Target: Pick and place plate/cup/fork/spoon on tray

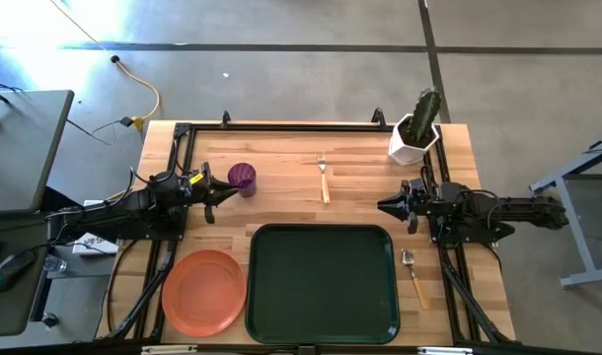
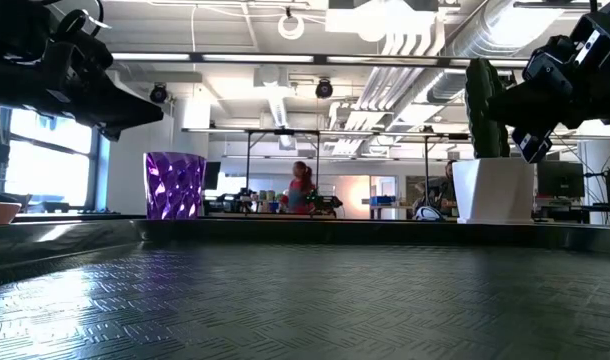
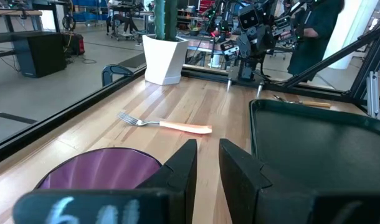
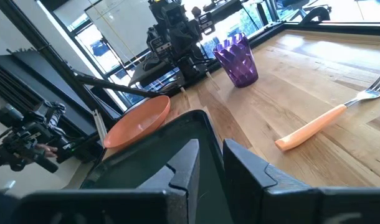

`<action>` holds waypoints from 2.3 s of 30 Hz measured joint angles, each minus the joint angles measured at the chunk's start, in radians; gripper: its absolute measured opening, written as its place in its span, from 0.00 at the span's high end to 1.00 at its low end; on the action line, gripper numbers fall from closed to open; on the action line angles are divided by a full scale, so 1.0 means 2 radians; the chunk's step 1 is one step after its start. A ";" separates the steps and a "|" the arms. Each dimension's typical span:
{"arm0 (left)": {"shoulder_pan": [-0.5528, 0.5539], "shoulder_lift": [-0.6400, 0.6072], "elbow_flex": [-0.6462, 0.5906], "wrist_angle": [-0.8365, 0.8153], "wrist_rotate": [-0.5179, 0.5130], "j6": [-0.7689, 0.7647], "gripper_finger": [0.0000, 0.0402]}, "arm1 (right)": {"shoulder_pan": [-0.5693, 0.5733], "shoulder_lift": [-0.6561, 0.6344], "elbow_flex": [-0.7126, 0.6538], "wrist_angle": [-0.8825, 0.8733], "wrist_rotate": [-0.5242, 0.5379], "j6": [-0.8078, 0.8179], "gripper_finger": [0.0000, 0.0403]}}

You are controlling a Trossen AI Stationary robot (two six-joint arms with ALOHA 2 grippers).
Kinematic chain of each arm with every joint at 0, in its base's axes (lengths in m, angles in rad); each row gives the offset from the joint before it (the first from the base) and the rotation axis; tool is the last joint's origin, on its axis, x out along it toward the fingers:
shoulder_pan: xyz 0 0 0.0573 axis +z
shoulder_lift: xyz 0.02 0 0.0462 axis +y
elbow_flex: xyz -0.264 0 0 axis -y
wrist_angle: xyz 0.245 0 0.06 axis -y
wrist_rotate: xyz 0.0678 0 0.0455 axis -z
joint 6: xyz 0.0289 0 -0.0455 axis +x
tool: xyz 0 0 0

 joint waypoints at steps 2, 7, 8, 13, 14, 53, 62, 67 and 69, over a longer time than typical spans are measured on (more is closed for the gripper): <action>0.000 0.000 0.000 0.000 0.000 0.000 0.86 | 0.000 0.000 0.000 0.000 0.000 0.000 0.84; 0.000 0.000 0.000 0.000 0.000 0.000 0.86 | 0.000 0.000 0.000 0.000 0.000 0.000 0.84; 0.000 0.000 0.000 0.000 0.000 0.000 0.86 | 0.000 0.000 0.000 0.000 0.000 0.000 0.84; 0.000 0.000 0.000 0.000 0.000 0.000 0.86 | 0.000 0.000 0.000 0.000 0.000 0.000 0.84; 0.000 0.000 0.000 0.000 0.000 0.000 0.86 | 0.000 0.000 0.000 0.000 0.000 0.000 0.84; 0.000 0.000 0.002 0.143 -0.014 -0.079 0.86 | 0.000 0.000 0.000 0.000 0.000 0.000 0.84; 0.000 0.000 0.017 0.177 -0.033 -0.065 0.86 | 0.000 0.000 0.000 0.000 0.000 0.000 0.84; 0.000 0.000 0.017 0.179 -0.060 -0.066 0.86 | 0.000 0.000 0.000 0.000 0.000 0.000 0.84; 0.000 0.000 0.017 0.178 -0.061 -0.066 0.86 | 0.000 0.000 0.000 0.000 0.000 0.000 0.84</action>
